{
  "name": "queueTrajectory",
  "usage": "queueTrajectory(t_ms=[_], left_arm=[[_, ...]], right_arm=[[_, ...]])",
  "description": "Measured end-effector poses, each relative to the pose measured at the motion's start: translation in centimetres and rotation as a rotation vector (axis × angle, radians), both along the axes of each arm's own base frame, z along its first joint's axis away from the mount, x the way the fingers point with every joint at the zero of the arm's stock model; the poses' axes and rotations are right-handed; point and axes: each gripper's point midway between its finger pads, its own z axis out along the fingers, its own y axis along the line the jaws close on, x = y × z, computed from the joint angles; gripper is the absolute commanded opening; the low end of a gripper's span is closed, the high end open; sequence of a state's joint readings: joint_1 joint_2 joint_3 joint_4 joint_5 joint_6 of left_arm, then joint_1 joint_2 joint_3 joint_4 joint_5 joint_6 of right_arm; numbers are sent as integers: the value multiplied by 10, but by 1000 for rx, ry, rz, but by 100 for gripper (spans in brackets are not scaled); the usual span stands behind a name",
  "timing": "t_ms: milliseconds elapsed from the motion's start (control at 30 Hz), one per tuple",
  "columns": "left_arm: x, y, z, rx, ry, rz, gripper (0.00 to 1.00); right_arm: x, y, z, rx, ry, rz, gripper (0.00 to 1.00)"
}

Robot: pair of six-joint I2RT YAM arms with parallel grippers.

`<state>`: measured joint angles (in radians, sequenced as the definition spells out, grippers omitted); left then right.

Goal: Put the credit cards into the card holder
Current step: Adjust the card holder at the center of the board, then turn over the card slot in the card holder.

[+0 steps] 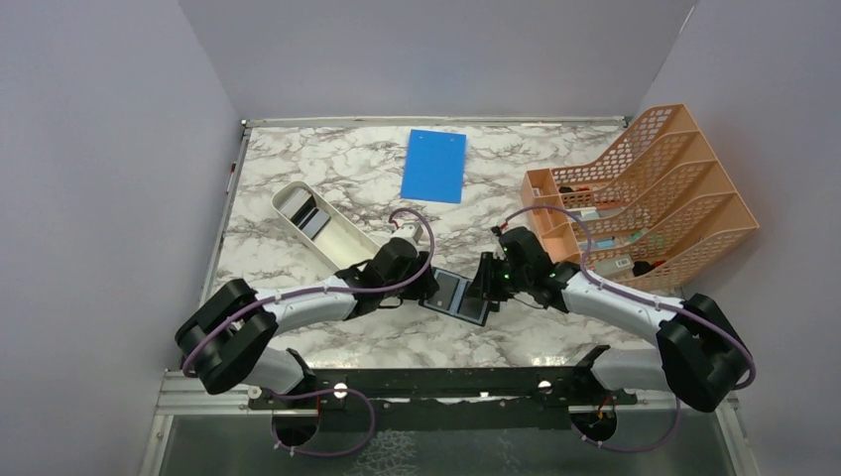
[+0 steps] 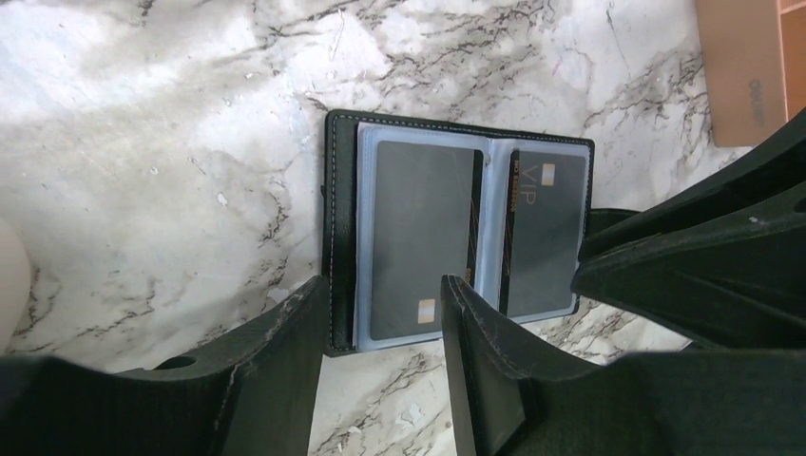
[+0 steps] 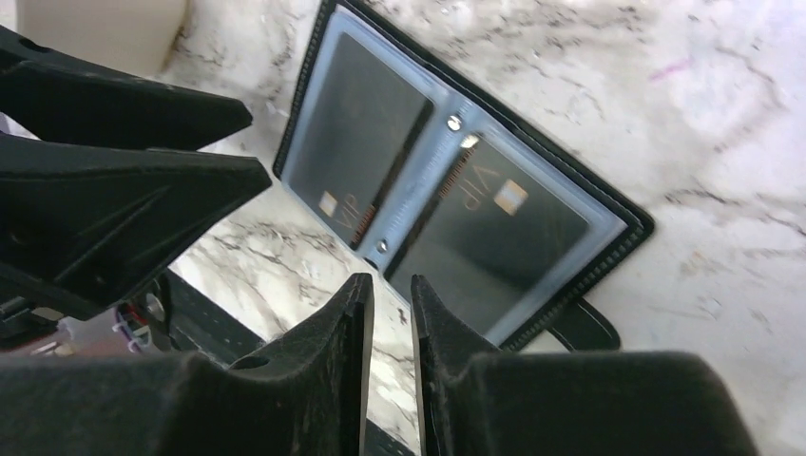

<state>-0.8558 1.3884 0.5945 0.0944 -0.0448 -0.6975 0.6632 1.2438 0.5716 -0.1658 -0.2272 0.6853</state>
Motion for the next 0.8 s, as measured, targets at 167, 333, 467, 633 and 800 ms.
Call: queueTrajectory(t_ms=[167, 333, 467, 633, 800], left_arm=[[8, -5, 2, -16, 5, -8, 51], [12, -18, -6, -28, 32, -43, 51], [9, -22, -15, -23, 58, -69, 50], [9, -25, -14, -31, 57, -85, 49], [10, -28, -11, -50, 52, -92, 48]], right_arm=[[12, 18, -2, 45, 5, -2, 25], [21, 28, -19, 23, 49, -5, 21], [21, 29, -34, 1, 81, -10, 17], [24, 32, -38, 9, 80, -14, 15], [25, 32, -38, 12, 77, -14, 15]])
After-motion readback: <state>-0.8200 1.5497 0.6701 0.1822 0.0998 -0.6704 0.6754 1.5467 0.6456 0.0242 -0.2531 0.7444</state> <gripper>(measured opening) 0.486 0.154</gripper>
